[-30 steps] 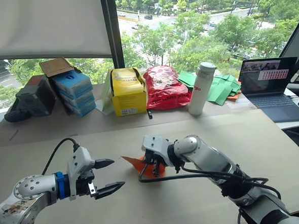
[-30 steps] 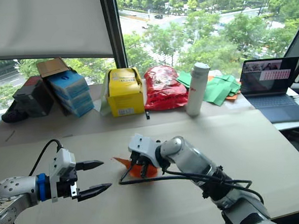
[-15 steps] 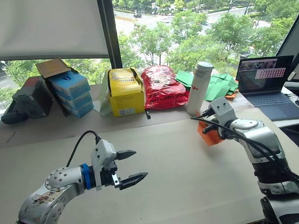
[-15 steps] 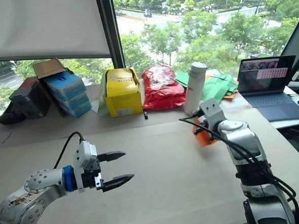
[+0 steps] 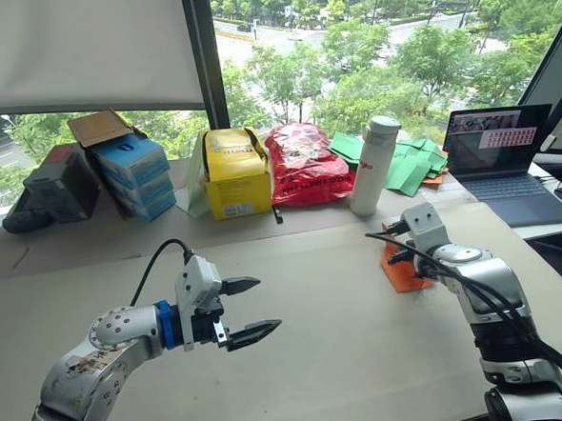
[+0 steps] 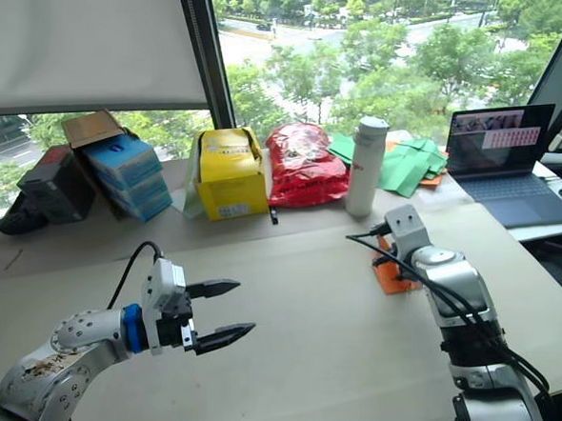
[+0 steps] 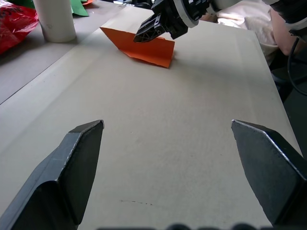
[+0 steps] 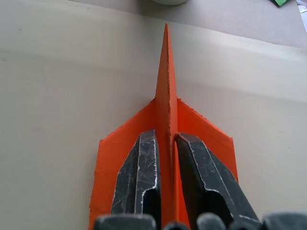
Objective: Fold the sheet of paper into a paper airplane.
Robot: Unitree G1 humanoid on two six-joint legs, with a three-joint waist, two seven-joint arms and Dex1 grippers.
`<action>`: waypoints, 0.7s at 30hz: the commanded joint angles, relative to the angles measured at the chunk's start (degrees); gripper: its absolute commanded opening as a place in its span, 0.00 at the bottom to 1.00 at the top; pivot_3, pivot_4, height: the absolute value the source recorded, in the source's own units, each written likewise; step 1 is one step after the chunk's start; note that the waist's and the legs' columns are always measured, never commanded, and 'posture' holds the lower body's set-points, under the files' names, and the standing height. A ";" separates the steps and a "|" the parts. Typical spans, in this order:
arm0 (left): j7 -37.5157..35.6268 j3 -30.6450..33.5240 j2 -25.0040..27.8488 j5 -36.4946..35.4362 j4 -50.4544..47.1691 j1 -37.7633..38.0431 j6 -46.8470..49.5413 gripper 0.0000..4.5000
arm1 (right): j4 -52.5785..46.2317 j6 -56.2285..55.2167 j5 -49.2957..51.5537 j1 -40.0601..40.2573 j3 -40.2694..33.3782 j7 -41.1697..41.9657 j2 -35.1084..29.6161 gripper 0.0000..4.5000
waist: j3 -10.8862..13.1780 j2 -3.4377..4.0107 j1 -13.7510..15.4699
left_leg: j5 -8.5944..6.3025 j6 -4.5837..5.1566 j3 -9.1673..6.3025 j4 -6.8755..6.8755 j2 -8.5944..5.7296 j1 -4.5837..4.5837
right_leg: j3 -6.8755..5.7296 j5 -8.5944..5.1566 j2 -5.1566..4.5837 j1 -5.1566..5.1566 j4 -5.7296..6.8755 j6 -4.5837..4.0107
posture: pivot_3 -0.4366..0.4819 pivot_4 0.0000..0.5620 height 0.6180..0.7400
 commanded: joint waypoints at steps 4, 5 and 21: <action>-0.52 0.82 0.59 -0.60 -0.94 -0.38 -0.77 1.00 | -5.54 -0.05 1.84 -2.24 -3.03 0.34 -1.17 0.72 | 0.00 0.00 -0.02 | 0.00 0.00 0.00 0.00 0.00 0.00 | 0.00 0.00 0.01 0.00 0.00 0.00 | 0.48 0.27 1.00; -0.54 0.92 0.63 -0.59 -0.92 -0.36 -0.78 1.00 | -6.21 0.00 2.23 -2.67 -3.24 0.53 -1.31 0.80 | 0.00 0.00 -0.02 | 0.00 0.00 0.00 0.00 0.00 0.00 | 0.00 0.00 0.01 0.00 0.00 0.00 | 0.48 0.27 1.00; 17.48 11.73 -9.66 10.71 9.35 7.38 -11.94 1.00 | -16.69 -33.43 10.60 14.53 4.18 14.91 3.67 0.98 | -0.02 -0.03 0.12 | -0.04 0.06 -0.01 0.02 0.00 0.12 | -0.02 0.01 0.00 0.11 -0.02 0.03 | 0.48 0.27 1.00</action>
